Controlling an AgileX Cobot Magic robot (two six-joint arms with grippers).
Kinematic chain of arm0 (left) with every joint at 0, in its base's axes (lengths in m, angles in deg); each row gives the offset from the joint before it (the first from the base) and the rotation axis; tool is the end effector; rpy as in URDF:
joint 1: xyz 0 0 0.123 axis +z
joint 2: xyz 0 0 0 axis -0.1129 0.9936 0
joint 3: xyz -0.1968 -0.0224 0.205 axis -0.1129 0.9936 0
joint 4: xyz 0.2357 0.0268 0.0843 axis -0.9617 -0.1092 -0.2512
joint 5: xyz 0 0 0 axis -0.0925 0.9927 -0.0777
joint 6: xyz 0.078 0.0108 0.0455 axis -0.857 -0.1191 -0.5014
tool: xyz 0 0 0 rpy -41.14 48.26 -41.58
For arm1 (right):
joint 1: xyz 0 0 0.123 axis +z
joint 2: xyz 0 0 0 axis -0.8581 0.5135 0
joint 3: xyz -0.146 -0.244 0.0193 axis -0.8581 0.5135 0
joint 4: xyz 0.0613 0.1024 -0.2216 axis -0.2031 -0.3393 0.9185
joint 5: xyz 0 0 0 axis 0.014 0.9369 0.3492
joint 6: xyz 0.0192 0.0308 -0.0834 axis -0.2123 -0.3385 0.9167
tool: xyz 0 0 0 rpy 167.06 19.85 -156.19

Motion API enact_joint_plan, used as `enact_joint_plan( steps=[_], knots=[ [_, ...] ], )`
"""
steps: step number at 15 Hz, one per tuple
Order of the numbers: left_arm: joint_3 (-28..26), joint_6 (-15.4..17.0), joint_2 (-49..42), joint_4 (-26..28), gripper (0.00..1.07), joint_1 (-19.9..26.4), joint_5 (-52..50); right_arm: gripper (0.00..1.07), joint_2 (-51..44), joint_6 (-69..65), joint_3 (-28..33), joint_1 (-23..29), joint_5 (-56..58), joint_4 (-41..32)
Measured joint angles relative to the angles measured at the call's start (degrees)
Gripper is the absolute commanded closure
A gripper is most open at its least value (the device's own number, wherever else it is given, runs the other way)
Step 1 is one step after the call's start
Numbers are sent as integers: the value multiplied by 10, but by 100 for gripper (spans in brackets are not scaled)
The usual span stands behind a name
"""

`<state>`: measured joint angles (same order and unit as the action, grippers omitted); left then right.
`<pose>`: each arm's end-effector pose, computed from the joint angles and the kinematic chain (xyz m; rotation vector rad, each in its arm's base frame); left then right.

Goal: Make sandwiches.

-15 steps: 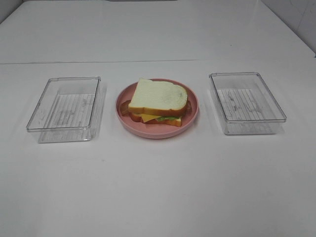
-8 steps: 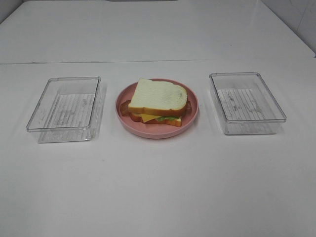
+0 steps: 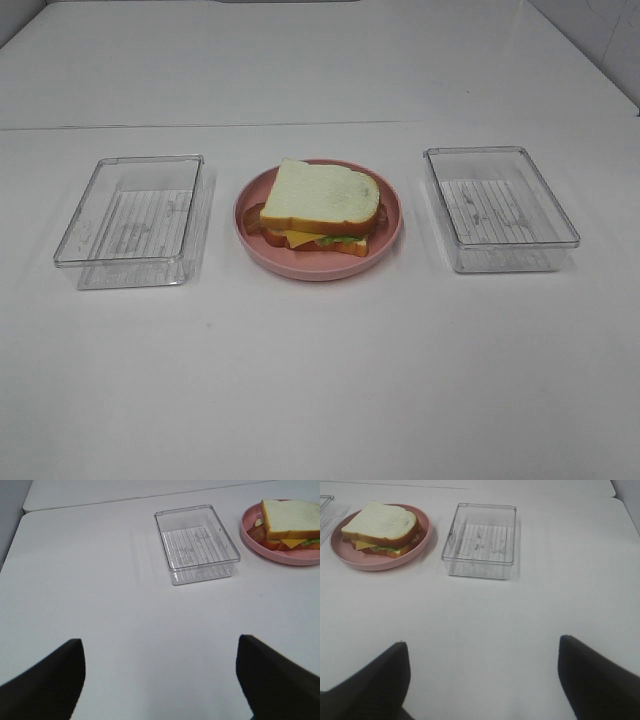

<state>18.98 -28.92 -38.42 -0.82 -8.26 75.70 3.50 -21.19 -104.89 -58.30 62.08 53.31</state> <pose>-0.0056 -0.0051 0.2790 0.0989 2.0228 -0.0579 -0.0086 0.0120 0.2799 -0.1642 2.0251 0.1036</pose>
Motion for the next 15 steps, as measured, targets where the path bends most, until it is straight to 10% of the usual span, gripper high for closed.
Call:
enact_joint_plan(
  steps=[15],
  knots=[
    [0, 0, 0, 0, 27, 0, 0, 31, 0, 0, 0, 0, 0, 0]
  ],
)
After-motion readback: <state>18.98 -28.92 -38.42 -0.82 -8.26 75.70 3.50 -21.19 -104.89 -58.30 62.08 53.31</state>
